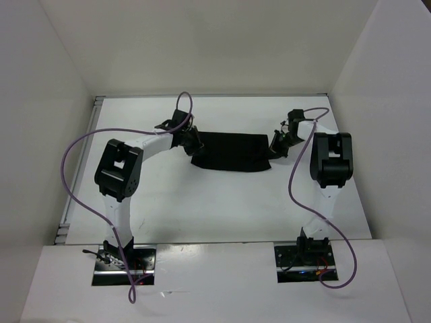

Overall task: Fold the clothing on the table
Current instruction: Fold the skirt

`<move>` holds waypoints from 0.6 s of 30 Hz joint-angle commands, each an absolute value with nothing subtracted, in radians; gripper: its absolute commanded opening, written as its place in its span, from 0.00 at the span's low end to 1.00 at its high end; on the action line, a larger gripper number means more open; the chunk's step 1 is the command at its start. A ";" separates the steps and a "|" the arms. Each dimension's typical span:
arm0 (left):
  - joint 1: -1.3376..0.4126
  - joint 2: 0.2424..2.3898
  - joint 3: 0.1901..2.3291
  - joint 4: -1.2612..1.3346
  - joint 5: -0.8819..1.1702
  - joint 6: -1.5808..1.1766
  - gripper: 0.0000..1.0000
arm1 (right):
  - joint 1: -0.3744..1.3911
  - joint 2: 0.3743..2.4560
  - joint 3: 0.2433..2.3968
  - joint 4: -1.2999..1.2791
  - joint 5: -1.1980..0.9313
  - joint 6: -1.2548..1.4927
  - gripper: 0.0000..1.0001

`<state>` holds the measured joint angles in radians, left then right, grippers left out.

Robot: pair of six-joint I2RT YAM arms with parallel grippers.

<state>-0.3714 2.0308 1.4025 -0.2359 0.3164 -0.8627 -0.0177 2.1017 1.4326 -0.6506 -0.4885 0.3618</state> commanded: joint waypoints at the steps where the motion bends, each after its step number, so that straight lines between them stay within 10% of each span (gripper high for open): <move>1: -0.379 1.960 1.477 -0.229 0.333 -0.838 0.00 | -0.020 2.054 1.378 -0.603 -0.476 0.359 0.00; 18: -0.538 2.210 1.764 -0.287 0.302 -0.847 0.00 | -0.020 1.945 1.261 -0.603 -0.437 0.377 0.00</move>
<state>-0.5175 2.1860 1.7130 -0.2508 0.3168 -0.8631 -0.0196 1.9976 1.2793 -0.6125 -0.4694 0.3813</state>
